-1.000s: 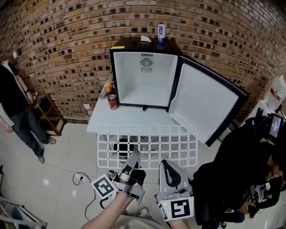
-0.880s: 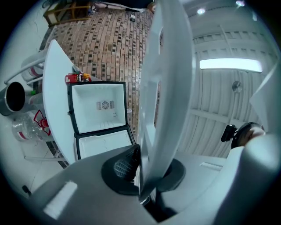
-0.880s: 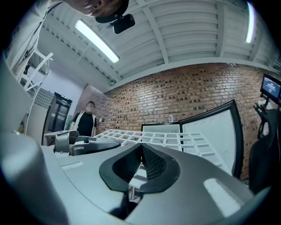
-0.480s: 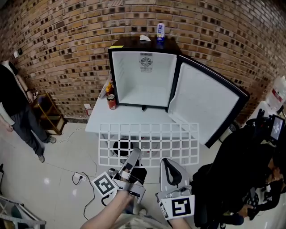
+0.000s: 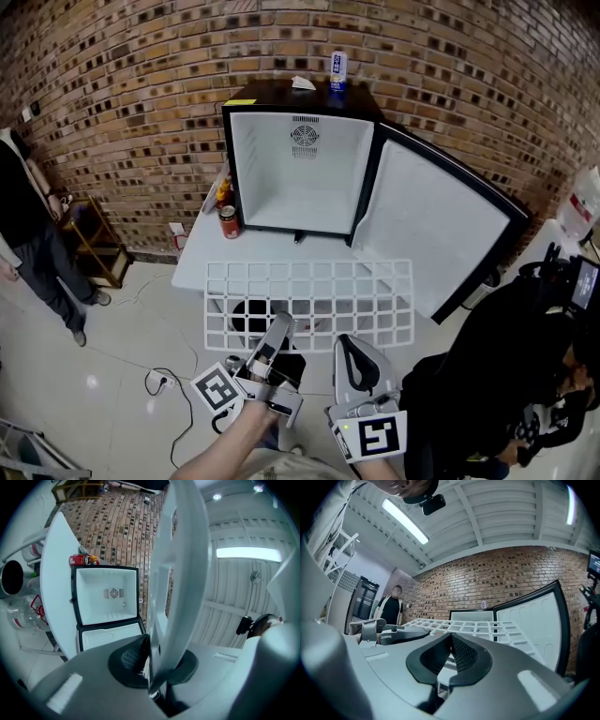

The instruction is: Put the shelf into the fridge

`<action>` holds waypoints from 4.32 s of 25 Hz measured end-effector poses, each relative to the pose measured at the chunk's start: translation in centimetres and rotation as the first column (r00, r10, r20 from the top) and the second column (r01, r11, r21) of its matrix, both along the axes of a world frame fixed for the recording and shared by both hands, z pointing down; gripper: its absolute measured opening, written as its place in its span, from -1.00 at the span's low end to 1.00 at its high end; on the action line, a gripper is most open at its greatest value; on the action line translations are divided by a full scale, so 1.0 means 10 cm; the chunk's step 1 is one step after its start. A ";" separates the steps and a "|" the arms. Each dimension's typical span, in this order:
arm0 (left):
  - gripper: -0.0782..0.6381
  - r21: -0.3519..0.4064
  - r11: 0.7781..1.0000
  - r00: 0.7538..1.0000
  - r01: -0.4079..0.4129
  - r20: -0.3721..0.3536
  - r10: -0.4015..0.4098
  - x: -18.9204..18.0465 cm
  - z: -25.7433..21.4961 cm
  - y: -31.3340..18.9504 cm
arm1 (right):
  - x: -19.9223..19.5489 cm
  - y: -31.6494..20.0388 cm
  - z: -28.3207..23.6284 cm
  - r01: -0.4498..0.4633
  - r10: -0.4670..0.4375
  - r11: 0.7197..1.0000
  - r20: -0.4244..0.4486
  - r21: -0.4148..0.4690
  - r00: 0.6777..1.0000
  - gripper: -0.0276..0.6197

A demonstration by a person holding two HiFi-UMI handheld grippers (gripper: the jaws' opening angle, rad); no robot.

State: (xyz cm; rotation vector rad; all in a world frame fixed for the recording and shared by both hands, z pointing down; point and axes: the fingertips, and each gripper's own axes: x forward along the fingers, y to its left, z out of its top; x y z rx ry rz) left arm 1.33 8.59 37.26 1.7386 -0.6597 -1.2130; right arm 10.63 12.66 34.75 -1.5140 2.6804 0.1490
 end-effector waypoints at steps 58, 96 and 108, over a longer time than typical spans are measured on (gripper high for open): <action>-0.72 -0.066 0.980 0.981 -0.190 -0.036 0.188 -0.97 0.14 -3.36 | -1.12 -3.05 0.32 -0.091 0.119 0.974 0.128 -0.206 0.985 -0.90; -0.72 -0.078 0.987 0.990 -0.143 -0.005 0.143 -0.71 0.16 -3.61 | -0.42 -3.80 0.43 0.244 0.136 0.917 0.823 -0.315 0.551 -0.63; -0.72 -0.148 0.980 0.991 -0.132 0.008 0.135 -0.74 0.22 -3.57 | -0.39 -3.81 0.57 0.286 0.227 0.884 0.874 -0.370 0.429 -0.78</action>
